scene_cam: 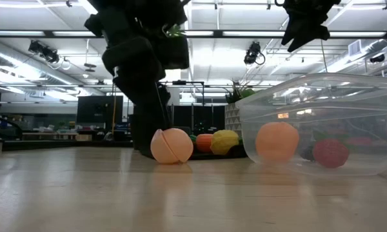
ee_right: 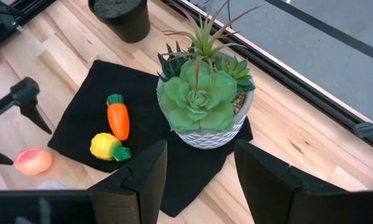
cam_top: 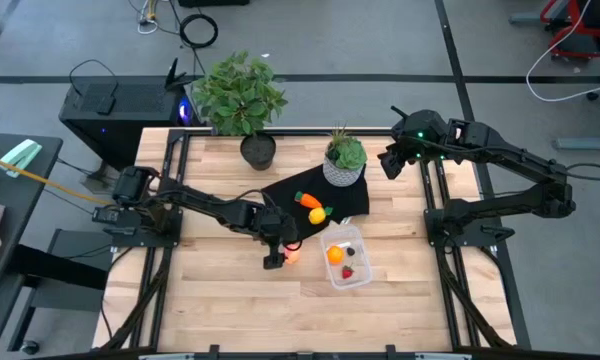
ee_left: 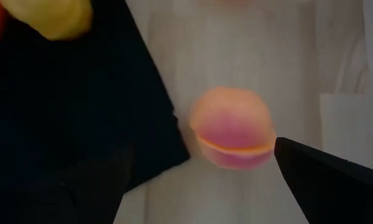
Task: Pick and placing Produce into tupperware
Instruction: Put the peach into the transparent bin
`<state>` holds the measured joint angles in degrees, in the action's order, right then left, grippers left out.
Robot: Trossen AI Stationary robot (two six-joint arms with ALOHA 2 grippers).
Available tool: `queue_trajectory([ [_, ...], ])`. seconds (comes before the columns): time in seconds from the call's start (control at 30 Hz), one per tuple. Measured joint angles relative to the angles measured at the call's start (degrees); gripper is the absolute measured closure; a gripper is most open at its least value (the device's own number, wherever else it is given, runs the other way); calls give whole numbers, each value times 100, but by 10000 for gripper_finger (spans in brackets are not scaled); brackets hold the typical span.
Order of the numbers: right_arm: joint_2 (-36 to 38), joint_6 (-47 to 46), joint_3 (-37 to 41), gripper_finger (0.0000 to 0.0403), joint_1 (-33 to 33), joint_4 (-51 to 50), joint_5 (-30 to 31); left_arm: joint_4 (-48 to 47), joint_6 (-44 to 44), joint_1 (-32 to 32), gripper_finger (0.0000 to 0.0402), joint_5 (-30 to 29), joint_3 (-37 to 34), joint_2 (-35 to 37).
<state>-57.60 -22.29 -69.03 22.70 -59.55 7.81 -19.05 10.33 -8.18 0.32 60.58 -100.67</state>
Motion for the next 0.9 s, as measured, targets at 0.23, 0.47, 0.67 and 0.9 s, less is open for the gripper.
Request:
queue_trajectory([
  [0.23,0,-4,0,208,2,2,2,172,97,-37,2,243,-2,-72],
  [0.47,0,-4,0,208,1,2,1,476,99,-33,2,257,-6,-175],
  [0.67,0,-4,0,208,0,2,2,610,102,-42,2,465,2,-437],
  [0.9,-2,-8,1,208,1,24,2,832,97,-72,2,692,11,-657],
])
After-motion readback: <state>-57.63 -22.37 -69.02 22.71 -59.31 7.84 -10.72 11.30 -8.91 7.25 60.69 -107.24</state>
